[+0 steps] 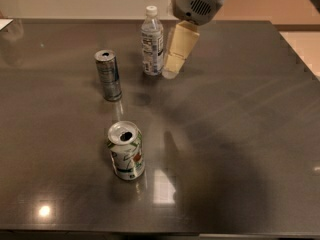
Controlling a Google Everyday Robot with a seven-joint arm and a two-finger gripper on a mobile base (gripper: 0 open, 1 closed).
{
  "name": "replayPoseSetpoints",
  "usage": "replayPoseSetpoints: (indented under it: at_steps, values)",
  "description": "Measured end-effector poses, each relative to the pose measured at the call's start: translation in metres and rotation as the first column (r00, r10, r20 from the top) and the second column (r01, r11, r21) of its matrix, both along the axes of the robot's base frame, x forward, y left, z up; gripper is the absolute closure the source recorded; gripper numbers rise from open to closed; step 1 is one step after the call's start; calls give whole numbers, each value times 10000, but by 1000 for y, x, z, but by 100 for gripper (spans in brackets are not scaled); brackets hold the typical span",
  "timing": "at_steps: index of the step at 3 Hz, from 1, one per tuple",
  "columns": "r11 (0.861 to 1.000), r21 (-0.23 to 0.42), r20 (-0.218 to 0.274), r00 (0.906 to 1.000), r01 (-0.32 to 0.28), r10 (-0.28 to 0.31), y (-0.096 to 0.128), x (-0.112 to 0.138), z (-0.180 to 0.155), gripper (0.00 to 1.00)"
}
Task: Pick redbull can
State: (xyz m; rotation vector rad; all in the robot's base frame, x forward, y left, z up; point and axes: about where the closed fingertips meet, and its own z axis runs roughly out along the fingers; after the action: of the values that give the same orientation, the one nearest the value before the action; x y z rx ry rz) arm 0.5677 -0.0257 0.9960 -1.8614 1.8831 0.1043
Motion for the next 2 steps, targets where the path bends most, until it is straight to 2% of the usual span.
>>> replayPoseSetpoints:
  at_steps: [1, 2]
  values:
    - [9990, 446, -309, 9995, -10, 24, 41, 14, -14, 0]
    - [9963, 843, -696, 9975, 159, -100, 71, 17, -27, 0]
